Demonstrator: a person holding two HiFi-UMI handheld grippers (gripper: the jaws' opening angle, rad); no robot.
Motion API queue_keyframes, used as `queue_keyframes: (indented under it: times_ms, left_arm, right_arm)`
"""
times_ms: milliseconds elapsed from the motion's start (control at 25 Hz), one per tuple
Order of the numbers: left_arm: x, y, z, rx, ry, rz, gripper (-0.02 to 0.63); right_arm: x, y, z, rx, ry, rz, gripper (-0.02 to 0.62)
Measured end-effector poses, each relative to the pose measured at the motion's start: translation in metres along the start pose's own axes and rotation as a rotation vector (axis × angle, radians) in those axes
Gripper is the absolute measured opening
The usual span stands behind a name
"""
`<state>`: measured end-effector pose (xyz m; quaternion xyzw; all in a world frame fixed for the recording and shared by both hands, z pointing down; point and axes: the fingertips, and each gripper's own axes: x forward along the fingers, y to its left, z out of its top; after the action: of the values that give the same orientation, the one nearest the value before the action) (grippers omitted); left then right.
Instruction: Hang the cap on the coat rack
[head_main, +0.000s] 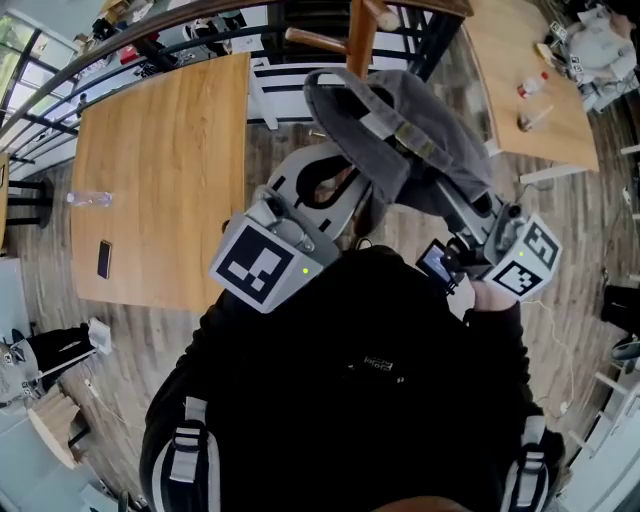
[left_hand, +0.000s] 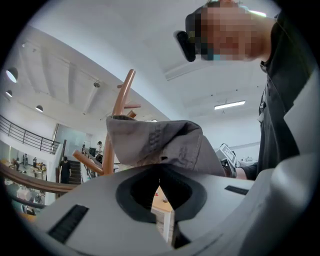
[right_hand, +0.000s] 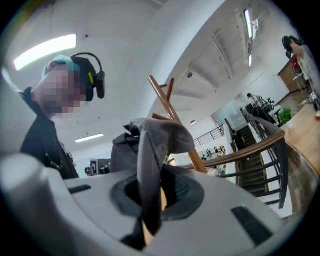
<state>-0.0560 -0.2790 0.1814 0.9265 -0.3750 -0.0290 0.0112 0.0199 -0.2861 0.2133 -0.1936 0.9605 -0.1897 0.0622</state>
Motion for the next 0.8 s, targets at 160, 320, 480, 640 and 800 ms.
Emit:
queue_keyframes:
  times_ms: [160, 320, 480, 640, 800]
  left_arm:
    - [0.004, 0.002, 0.019, 0.013, -0.023, 0.002, 0.002]
    - [0.011, 0.000, 0.030, 0.029, -0.043, 0.001, 0.002]
    - [0.015, 0.002, 0.035, 0.023, -0.045, 0.001, 0.002]
    - [0.023, 0.007, 0.040, 0.016, -0.060, -0.003, 0.002]
    - [0.029, 0.007, 0.050, 0.038, -0.070, -0.005, 0.002]
  right_arm:
    - [0.003, 0.008, 0.013, 0.010, 0.003, 0.039, 0.030]
    - [0.000, 0.007, 0.022, 0.024, -0.016, 0.041, 0.031]
    - [-0.002, 0.006, 0.028, 0.072, -0.035, 0.039, 0.029]
    - [-0.001, 0.005, 0.034, 0.088, -0.059, 0.038, 0.029]
    - [-0.002, 0.010, 0.036, 0.112, -0.081, 0.058, 0.030]
